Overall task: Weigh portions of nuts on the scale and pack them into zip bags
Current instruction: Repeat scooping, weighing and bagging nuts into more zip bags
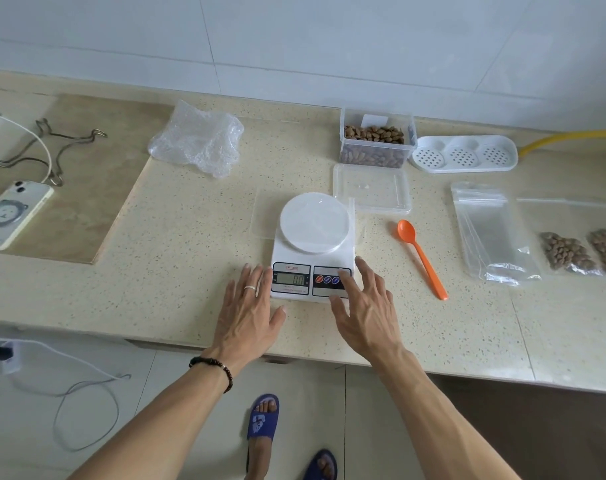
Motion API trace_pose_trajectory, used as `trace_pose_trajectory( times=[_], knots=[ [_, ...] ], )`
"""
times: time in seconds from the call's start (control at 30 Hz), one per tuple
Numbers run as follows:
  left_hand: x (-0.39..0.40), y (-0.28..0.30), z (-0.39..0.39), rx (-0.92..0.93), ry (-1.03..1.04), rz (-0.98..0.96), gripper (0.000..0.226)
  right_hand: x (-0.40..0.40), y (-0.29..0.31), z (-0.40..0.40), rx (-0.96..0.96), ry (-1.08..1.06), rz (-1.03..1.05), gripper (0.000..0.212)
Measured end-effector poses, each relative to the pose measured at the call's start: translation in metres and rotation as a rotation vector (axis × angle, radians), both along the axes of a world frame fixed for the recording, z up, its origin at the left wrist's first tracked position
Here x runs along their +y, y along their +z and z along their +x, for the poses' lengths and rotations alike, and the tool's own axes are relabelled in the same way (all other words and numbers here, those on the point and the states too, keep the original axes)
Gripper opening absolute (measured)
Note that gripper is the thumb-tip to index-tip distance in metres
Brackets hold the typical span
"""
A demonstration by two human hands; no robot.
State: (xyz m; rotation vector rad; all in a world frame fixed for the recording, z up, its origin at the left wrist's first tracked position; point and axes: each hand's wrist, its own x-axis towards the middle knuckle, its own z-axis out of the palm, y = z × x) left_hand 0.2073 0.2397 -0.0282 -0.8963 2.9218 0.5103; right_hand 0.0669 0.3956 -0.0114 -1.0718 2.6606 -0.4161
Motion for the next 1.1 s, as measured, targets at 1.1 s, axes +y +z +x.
trace_pose_trajectory(
  times=[1.1],
  knots=[
    [-0.051,0.029,-0.199,-0.017,-0.532,-0.054,0.104,0.013,0.009,-0.129,-0.213,-0.746,-0.194,0.014]
  ],
)
